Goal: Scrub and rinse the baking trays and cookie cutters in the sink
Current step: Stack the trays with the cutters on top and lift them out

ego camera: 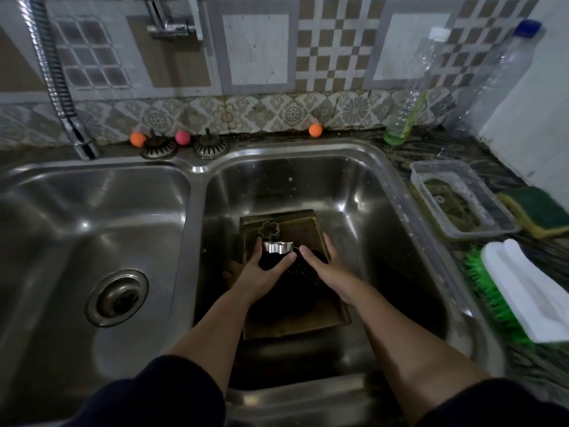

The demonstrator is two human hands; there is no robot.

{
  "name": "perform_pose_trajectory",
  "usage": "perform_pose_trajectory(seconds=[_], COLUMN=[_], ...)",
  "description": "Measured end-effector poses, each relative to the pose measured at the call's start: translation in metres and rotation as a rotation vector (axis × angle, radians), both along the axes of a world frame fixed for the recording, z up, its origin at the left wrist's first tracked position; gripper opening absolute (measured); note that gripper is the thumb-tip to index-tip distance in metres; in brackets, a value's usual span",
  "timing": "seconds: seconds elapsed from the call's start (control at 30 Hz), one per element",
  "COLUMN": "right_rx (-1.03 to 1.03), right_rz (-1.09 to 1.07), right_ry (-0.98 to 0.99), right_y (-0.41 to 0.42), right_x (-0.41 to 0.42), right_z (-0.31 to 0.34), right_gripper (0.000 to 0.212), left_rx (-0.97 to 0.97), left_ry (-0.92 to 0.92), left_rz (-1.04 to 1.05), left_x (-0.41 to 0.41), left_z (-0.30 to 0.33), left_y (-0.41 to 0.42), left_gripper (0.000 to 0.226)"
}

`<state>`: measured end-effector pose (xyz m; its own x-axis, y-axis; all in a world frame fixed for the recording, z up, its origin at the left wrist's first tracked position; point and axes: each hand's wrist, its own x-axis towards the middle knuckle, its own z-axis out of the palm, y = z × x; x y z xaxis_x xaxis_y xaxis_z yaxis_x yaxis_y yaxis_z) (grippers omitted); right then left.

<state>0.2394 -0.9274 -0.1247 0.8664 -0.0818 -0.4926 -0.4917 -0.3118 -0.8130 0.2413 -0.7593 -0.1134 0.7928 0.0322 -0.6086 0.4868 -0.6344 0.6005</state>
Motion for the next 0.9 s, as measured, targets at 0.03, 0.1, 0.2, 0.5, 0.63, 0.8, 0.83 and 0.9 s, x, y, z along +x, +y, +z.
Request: perform_pose_trajectory(seconds=[0.03,0.1,0.2,0.5,0.63,0.8,0.83,0.9], right_rx=[-0.010,-0.021,-0.030,-0.056,-0.102,-0.150,-0.155,-0.160], right_rz=[-0.007,-0.025,-0.034,0.005,0.010,0.014,0.016,0.024], right_ry=[-0.022,-0.084,-0.217,-0.540,-0.625,-0.691,-0.698,-0.720], right_y=[0.000,0.000,-0.001,-0.006,-0.004,0.000,0.001,0.002], right_x=[0.001,0.002,0.002,0.003,0.003,0.000,-0.001,-0.001], right_z=[0.004,0.013,0.026,0.078,0.100,0.123,0.127,0.134], right_gripper=[0.088,0.087,0.084,0.087,0.087,0.091,0.091,0.092], left_rx=[-0.028,-0.016,0.079,0.209,0.203,0.208,0.208,0.210], left_ry=[-0.035,-0.110,-0.227,-0.559,-0.654,-0.719,-0.727,-0.743], left_rz=[-0.004,-0.027,-0.072,-0.074,-0.040,-0.027,-0.025,-0.026], left_x=[0.001,0.003,0.005,0.006,0.006,0.003,0.003,0.003], left_z=[0.003,0.012,0.025,0.064,0.084,0.105,0.108,0.115], left_y=[0.000,-0.001,-0.004,-0.008,-0.008,-0.006,-0.005,-0.003], left_gripper=[0.099,0.096,0.093,0.092,0.095,0.096,0.096,0.094])
